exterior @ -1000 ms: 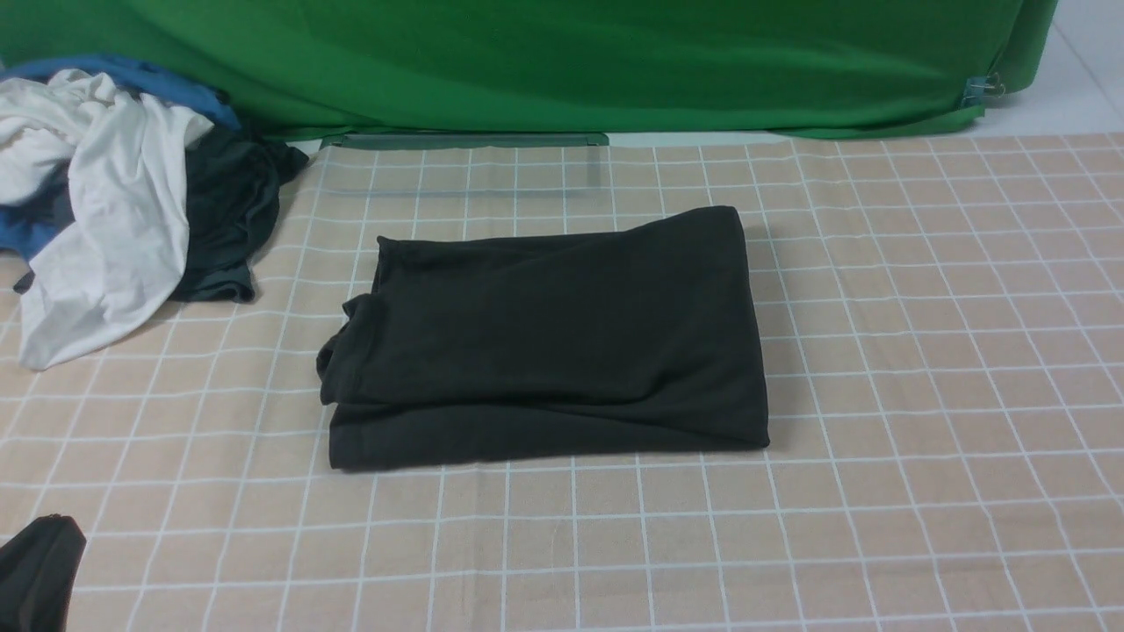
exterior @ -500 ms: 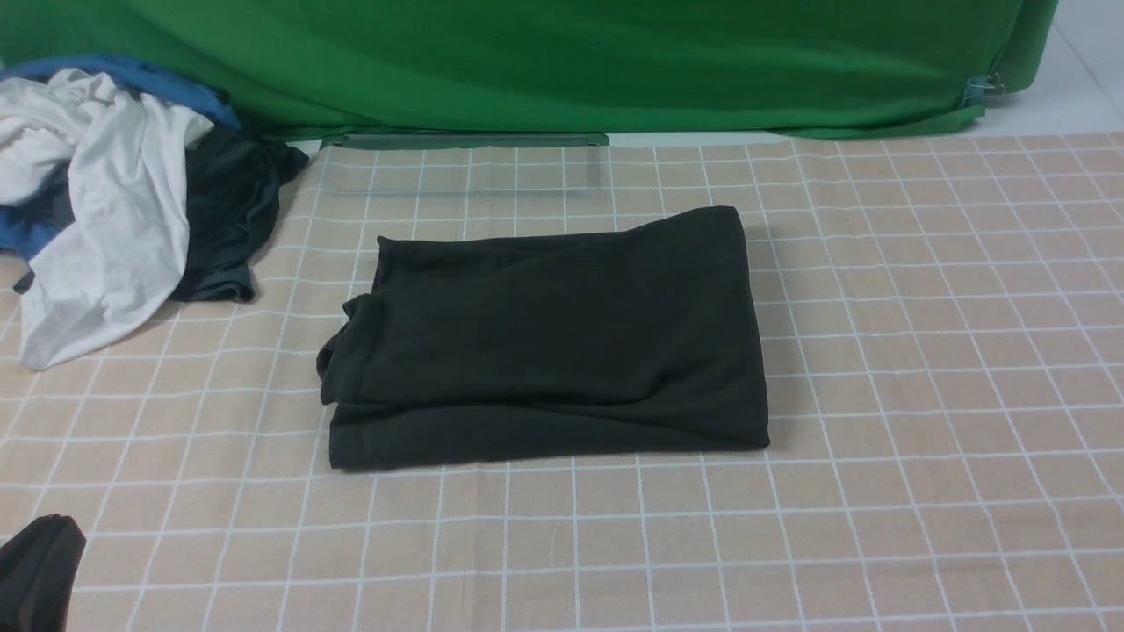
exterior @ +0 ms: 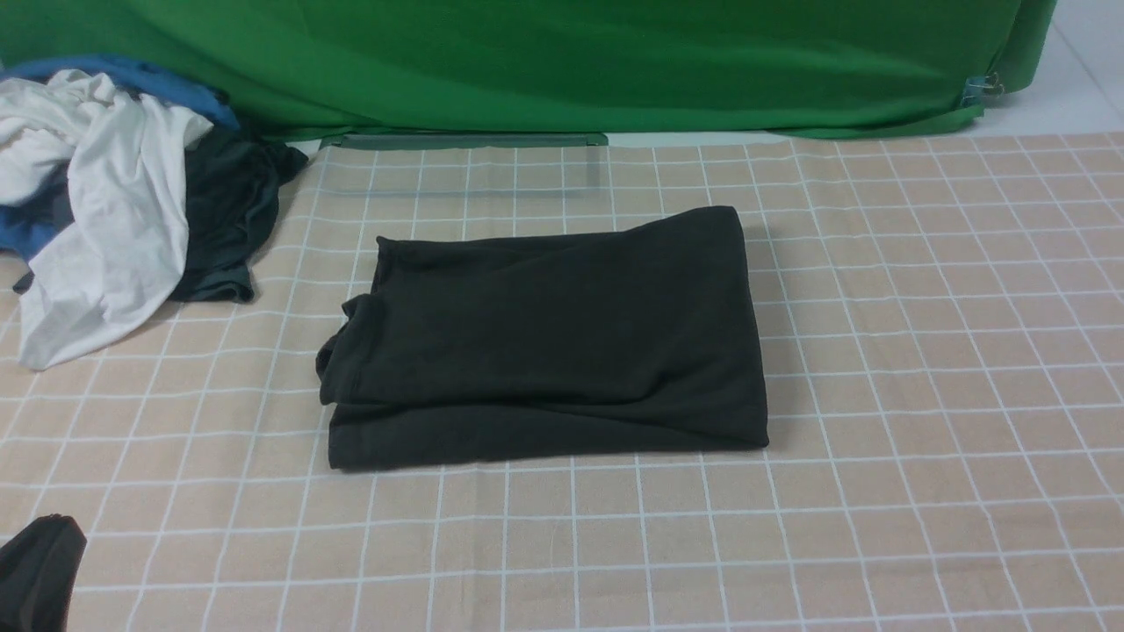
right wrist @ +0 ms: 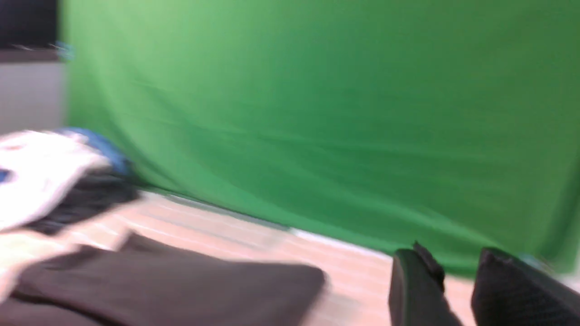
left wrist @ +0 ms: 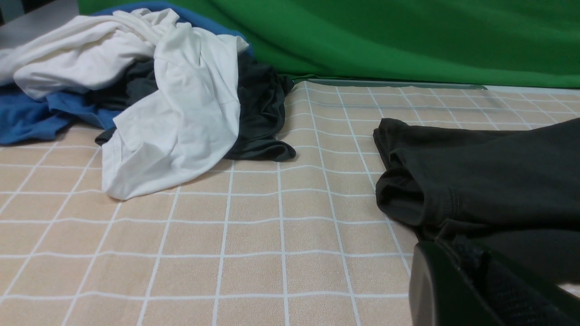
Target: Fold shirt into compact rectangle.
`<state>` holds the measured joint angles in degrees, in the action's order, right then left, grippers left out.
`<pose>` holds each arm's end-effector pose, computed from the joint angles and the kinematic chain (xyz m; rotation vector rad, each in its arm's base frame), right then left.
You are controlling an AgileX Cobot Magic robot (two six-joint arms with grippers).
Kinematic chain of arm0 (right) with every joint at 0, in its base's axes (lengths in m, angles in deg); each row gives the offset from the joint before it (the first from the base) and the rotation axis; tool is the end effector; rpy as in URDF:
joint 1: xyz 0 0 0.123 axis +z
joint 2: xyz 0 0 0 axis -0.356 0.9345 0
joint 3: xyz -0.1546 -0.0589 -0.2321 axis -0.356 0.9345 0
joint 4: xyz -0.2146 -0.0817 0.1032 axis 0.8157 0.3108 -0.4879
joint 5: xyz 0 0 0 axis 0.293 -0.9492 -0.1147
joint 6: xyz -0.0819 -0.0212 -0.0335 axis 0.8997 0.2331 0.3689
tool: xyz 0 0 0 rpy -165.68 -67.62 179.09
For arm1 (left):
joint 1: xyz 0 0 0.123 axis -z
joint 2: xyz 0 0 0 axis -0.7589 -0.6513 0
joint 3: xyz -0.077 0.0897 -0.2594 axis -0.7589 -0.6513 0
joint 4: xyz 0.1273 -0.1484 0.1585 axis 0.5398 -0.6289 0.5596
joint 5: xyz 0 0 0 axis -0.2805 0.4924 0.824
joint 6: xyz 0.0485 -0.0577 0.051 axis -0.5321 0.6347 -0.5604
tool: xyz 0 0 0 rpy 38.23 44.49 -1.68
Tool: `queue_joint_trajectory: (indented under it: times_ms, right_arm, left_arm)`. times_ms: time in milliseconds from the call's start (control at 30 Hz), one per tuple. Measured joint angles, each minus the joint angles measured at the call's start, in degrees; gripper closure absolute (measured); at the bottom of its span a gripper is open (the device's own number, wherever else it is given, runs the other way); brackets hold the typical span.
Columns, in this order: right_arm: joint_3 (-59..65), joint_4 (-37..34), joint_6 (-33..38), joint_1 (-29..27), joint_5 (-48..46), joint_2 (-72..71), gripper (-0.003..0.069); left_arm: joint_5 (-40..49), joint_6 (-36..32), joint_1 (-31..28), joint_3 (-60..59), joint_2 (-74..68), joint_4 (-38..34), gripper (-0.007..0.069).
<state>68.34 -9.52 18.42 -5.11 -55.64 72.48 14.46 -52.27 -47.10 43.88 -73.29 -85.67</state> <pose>0.0602 0.0173 0.2847 -0.2496 1.4550 0.1748 0.0554 -0.0030 0.1889 0.0172 1.7330 -0.0552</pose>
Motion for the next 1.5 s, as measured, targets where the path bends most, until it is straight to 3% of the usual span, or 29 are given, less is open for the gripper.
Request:
queue_joint_trajectory:
  times_ms: [167,300,567,1500]
  right_arm:
    - [9.56,0.04,1.04,-11.99,-0.74,-2.15,0.0422]
    - [15.13,0.04,0.93,-15.2,-4.93,-4.54,0.0422]
    - [15.62,0.18,0.9,-15.44,-9.56,-10.06,0.0422]
    - [15.62,0.18,-0.8,-15.44,-9.67,-10.19,0.0422]
  left_arm:
    - [0.0,-0.04,0.0,0.0,-0.01,0.0,0.0603]
    - [0.0,-0.04,0.0,0.0,0.0,0.0,0.0602]
    - [0.03,-1.17,0.0,-0.04,-0.01,0.0,0.0602]
    - [-0.03,-1.75,0.0,-0.04,-0.01,0.0,0.0602]
